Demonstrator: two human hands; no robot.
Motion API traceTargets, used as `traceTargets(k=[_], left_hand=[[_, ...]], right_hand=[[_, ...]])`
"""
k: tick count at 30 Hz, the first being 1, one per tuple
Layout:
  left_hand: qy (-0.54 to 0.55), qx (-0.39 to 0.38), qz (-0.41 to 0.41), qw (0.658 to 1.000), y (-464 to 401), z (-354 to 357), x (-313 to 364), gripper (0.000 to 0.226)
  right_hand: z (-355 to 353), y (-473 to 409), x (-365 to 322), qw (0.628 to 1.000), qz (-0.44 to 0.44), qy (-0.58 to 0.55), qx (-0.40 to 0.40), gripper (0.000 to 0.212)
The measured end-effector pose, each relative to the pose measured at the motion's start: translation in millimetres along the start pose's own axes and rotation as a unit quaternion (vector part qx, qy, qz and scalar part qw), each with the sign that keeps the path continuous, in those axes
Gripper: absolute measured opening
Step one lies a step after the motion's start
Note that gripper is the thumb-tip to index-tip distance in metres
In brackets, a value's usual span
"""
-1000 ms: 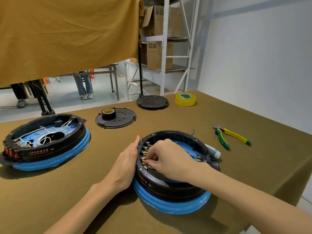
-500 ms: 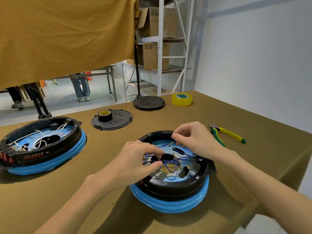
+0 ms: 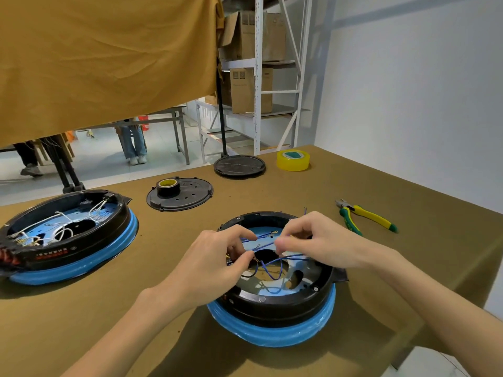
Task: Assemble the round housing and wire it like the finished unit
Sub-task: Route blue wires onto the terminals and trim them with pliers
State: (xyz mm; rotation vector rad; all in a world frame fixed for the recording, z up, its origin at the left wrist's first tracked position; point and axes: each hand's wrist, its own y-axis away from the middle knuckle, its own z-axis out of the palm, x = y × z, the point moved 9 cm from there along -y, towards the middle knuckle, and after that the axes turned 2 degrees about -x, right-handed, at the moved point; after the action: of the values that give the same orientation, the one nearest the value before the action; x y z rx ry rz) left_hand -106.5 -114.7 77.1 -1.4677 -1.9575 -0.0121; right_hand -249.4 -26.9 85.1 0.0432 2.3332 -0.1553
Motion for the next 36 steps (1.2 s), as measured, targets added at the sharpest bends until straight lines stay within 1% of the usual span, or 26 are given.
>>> traceTargets(k=[3, 5, 7, 9, 10, 12, 14, 15, 16, 19, 23, 25, 26, 28, 30, 33, 35, 36], left_hand=[[-0.001, -0.013, 0.003, 1.000, 0, 2, 3, 0.027], [-0.003, -0.024, -0.001, 1.000, 0, 4, 4, 0.026], [-0.007, -0.030, -0.001, 1.000, -1, 4, 4, 0.026], [-0.007, -0.026, 0.006, 1.000, -1, 0, 4, 0.027], [-0.006, -0.021, 0.007, 1.000, 0, -1, 3, 0.027], [-0.008, -0.012, 0.009, 1.000, 0, -4, 4, 0.027], [-0.017, -0.007, 0.013, 1.000, 1, -4, 5, 0.025], [-0.021, -0.006, 0.015, 1.000, 1, -3, 5, 0.024], [-0.028, -0.006, 0.018, 0.999, 1, -3, 6, 0.023], [-0.043, -0.024, 0.032, 0.998, 2, 0, 10, 0.021], [-0.023, -0.069, 0.047, 0.996, 2, 6, 13, 0.016], [-0.005, -0.071, 0.039, 0.997, 1, 7, 10, 0.016], [0.004, -0.069, 0.035, 0.997, 1, 7, 8, 0.017], [0.018, -0.066, 0.032, 0.997, 1, 7, 7, 0.017], [0.022, -0.065, 0.030, 0.997, 1, 6, 6, 0.017], [0.026, -0.060, 0.025, 0.998, 0, 5, 3, 0.020], [0.021, -0.062, 0.027, 0.997, 0, 7, 4, 0.024], [0.019, -0.063, 0.027, 0.997, -1, 7, 5, 0.025]], right_hand=[[2, -8, 1, 1.000, 0.004, -0.017, 0.025, 0.036], [7, -15, 2, 0.999, 0.011, -0.001, 0.035, 0.035], [5, -20, 4, 0.998, 0.019, 0.013, 0.062, 0.032], [-4, -20, 8, 0.996, 0.031, -0.008, 0.085, 0.031], [-9, -19, 11, 0.995, 0.039, -0.037, 0.082, 0.031], [-16, -13, 13, 0.994, 0.048, -0.091, 0.035, 0.027], [-16, -5, 10, 0.993, 0.043, -0.105, -0.030, 0.019], [-16, -3, 10, 0.993, 0.039, -0.101, -0.045, 0.016], [-17, -2, 10, 0.994, 0.036, -0.091, -0.043, 0.014], [-19, -9, 15, 0.999, 0.031, -0.032, 0.003, 0.014], [-3, -21, 14, 0.997, 0.009, 0.070, 0.015, 0.011], [5, -24, 14, 0.991, -0.010, 0.128, 0.021, 0.012], [7, -24, 14, 0.990, -0.015, 0.138, 0.022, 0.013], [6, -23, 16, 0.992, -0.013, 0.124, 0.026, 0.013], [-1, -22, 18, 0.996, -0.006, 0.087, 0.035, 0.013], [-14, -21, 21, 0.999, 0.008, 0.027, 0.044, 0.020], [-19, -21, 24, 0.999, 0.025, 0.019, 0.035, 0.021], [-18, -21, 26, 0.999, 0.031, 0.018, 0.020, 0.018]])
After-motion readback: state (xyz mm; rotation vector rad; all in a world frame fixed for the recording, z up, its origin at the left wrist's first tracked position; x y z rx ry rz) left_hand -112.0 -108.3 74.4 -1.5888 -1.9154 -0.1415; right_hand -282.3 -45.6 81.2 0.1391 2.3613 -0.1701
